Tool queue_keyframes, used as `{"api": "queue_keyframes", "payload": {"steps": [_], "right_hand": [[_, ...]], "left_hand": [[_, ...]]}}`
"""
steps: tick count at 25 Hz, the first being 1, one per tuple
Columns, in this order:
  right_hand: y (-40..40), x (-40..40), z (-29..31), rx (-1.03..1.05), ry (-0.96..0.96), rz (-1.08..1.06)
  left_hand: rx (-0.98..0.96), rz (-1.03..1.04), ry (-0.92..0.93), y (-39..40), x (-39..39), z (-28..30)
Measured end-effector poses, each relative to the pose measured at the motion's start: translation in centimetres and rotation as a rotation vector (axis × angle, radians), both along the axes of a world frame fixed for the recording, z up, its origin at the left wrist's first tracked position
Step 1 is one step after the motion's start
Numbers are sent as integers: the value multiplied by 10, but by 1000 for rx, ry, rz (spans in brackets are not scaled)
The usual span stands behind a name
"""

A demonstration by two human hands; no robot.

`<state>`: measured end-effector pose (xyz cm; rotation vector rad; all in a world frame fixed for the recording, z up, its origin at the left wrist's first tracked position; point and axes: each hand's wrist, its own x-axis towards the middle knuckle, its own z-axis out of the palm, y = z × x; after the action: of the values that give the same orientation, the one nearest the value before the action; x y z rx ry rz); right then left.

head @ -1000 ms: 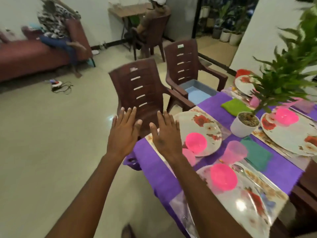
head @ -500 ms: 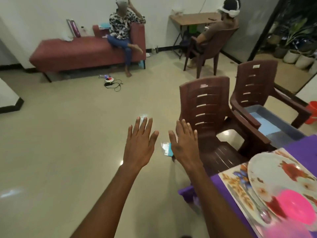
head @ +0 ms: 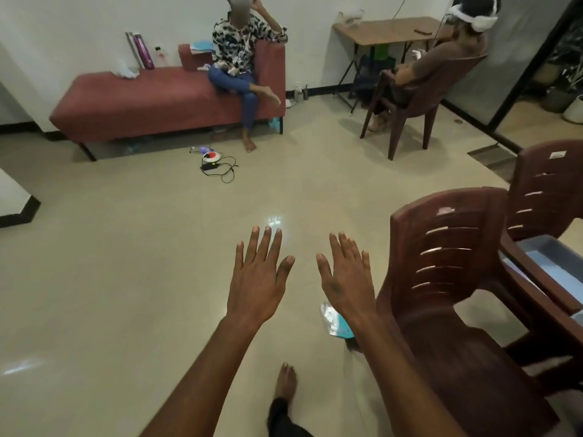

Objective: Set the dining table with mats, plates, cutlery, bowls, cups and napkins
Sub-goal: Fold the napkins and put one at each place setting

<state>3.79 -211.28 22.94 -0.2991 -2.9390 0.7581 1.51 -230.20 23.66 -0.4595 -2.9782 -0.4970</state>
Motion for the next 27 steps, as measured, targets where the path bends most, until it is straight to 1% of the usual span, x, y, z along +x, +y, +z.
{"api": "queue_keyframes", "payload": {"steps": [3,8,11,13,16,19,24,27], "right_hand": [[13,-84,14,-31,50,-31],[51,-223,48,-56,145,-83],[88,-295,53,-39,171,-159],[118,-337,46,-31,171,-232],[169,-407,33,-33,141,-357],[218,-468,35,-34,105,-483],[310,-533,50,-7,112,-717],[376,-553,39,-4,111,-850]], "left_hand": [[1,-35,-22,18,-86,10],[55,-105,-11,73,-240,32],[57,-191,-22,113,-326,34],[61,-250,-29,142,-383,29],[67,-358,-32,199,-480,18],[63,-508,-47,266,-566,18],[39,-792,-29,400,-664,39],[51,-922,-3,482,-701,34]]}}
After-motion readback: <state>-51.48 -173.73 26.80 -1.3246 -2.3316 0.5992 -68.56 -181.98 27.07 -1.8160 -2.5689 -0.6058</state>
